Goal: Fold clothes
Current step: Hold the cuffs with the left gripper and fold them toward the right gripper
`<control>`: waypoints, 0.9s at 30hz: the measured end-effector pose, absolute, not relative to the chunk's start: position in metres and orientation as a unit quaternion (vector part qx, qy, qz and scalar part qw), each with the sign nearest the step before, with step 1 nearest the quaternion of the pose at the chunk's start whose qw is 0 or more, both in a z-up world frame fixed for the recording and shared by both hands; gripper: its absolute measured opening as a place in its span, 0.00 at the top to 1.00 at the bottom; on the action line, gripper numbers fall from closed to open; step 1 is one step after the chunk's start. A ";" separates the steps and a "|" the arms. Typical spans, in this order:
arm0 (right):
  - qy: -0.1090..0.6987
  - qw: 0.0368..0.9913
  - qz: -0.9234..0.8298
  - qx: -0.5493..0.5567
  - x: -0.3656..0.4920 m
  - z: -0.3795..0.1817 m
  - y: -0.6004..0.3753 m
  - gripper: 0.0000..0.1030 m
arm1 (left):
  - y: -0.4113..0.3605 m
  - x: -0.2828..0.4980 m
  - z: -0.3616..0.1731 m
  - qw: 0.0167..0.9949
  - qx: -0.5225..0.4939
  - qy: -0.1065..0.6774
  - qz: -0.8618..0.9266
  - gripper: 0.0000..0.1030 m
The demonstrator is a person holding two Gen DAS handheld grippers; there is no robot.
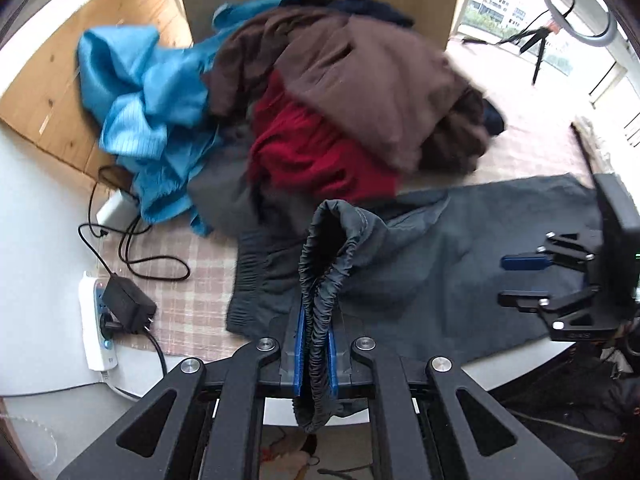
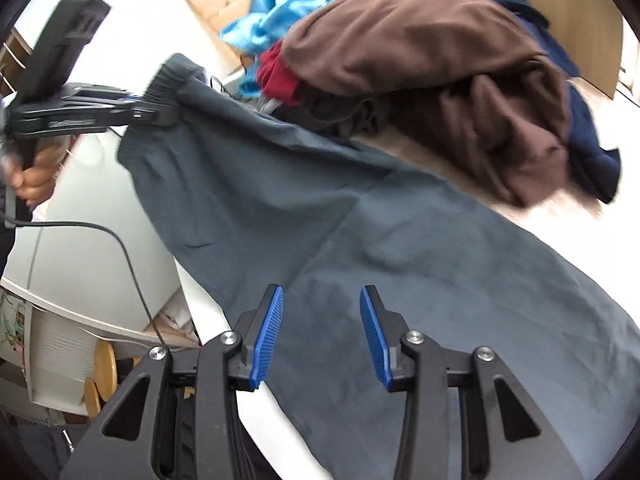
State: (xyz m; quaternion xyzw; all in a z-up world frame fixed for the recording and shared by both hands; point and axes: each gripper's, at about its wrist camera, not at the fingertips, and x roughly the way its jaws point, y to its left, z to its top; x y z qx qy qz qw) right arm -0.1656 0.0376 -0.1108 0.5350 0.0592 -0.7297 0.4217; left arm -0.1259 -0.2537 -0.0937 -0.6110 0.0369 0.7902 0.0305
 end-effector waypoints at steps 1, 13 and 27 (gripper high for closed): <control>0.064 0.419 -0.728 0.538 -0.167 -0.113 0.027 0.61 | -0.262 -0.130 -0.105 0.034 -0.617 0.032 0.785 0.92; 0.100 0.405 -0.710 0.568 -0.197 -0.150 -0.096 0.61 | -0.294 -0.154 -0.183 0.092 -0.642 0.075 0.757 0.74; 0.074 0.370 -0.721 0.581 -0.238 -0.185 -0.128 0.61 | -0.298 -0.165 -0.194 0.166 -0.633 0.059 0.754 0.53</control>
